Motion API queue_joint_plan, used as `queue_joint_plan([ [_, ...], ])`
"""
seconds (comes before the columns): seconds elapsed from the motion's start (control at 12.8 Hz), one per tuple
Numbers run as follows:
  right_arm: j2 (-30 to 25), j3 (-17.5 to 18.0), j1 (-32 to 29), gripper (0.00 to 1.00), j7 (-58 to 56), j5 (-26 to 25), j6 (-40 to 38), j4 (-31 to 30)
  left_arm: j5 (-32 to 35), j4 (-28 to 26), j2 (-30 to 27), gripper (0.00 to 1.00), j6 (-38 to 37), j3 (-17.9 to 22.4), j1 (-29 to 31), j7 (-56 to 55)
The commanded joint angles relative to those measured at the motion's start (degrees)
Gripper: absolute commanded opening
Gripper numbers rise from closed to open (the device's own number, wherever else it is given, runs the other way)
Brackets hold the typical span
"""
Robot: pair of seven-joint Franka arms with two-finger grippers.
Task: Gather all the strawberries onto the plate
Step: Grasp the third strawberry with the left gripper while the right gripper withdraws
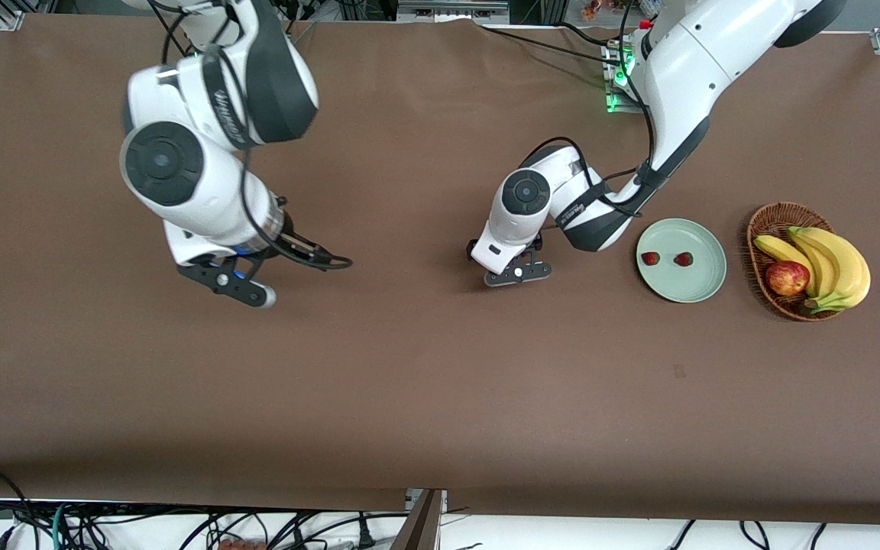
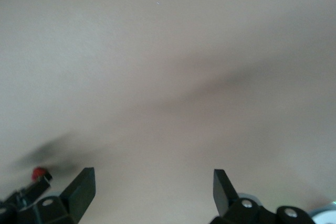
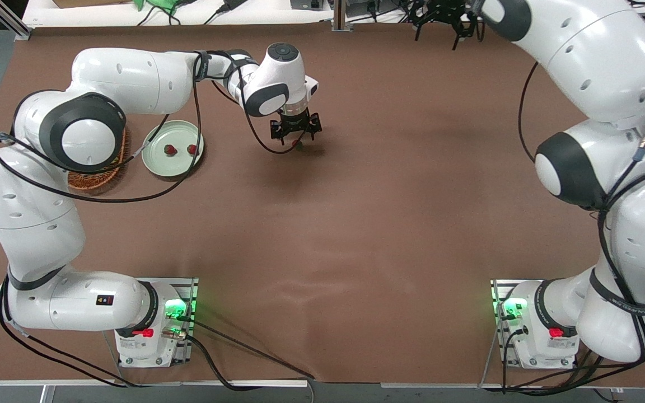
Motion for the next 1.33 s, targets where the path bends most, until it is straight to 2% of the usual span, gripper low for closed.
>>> queue_joint_plan([
  [0.0,-6.8,-0.3,0.7,0.99,-4.4,-0.3,-0.8,-6.8,1.3,1.7,1.8,1.0,0.2,0.3,-0.5,-0.8],
  [0.08,-9.3,-1.6,1.0,0.99,-6.1,-0.8,-0.8,-9.5,1.4,1.7,2.2,1.0,1.1,0.7,-0.6,-0.7],
  [0.39,-17.5,-1.8,1.1,0.99,-11.5,-5.4,-0.1,-16.6,1.3,1.7,2.7,1.0,3.0,4.2,-3.6,-1.1],
  [0.47,-19.7,-1.8,1.0,0.99,-13.0,-6.5,0.6,-18.6,1.3,1.7,2.6,0.88,2.9,4.2,-3.6,-1.2],
  [0.63,-24.8,-1.6,1.0,0.99,-15.4,-12.1,2.8,-24.7,1.3,1.6,2.5,0.53,2.7,4.1,-3.6,-2.5],
  [0.71,-26.6,-1.6,1.1,0.99,-15.6,-13.3,3.4,-26.7,1.3,1.6,2.4,0.4,2.5,4.1,-3.7,-3.3],
  [0.86,-29.7,-1.4,0.4,0.99,-17.8,-15.5,3.3,-28.5,1.1,1.6,2.4,0.25,2.2,4.1,-3.7,-4.0],
  [0.94,-31.2,0.6,-2.2,0.99,-19.7,-16.7,3.3,-29.3,0.9,1.6,2.2,0.21,2.1,4.0,-3.7,-4.1],
  [1.18,-34.3,14.1,-16.8,0.99,-21.9,-19.5,3.4,-31.8,0.9,2.0,0.4,0.17,-0.5,3.8,-2.0,-3.4],
  [1.25,-34.3,16.4,-20.1,0.99,-23.6,-19.5,3.4,-31.7,0.6,1.8,-1.0,0.16,-1.7,3.4,0.3,-2.3],
])
